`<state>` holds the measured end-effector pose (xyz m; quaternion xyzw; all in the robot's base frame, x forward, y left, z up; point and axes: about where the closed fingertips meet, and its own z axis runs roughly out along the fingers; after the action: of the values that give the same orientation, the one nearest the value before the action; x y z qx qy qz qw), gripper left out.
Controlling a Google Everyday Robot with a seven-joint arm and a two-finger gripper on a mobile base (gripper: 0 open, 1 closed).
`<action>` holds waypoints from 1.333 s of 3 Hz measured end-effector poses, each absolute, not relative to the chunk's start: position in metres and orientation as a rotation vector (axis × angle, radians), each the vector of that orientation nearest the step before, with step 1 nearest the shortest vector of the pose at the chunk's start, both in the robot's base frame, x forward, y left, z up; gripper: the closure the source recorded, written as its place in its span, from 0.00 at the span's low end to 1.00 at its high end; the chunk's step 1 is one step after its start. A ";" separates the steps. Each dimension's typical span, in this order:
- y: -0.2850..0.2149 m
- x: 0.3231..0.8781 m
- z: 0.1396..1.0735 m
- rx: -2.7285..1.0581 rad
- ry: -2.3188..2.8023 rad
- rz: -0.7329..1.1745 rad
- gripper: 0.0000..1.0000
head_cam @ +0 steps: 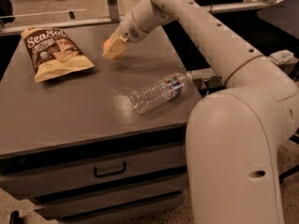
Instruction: Move orange near water bottle
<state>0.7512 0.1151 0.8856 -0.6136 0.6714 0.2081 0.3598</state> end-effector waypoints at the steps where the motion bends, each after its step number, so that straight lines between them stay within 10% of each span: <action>1: 0.100 0.727 0.905 -1.639 1.737 0.549 1.00; 4: 0.059 0.654 0.890 -1.618 1.951 0.532 1.00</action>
Offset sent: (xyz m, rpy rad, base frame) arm -0.1000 -0.0541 0.0282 -0.1105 0.0929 -0.0229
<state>0.6539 0.0592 0.8897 -0.6012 0.7248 0.1976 0.2725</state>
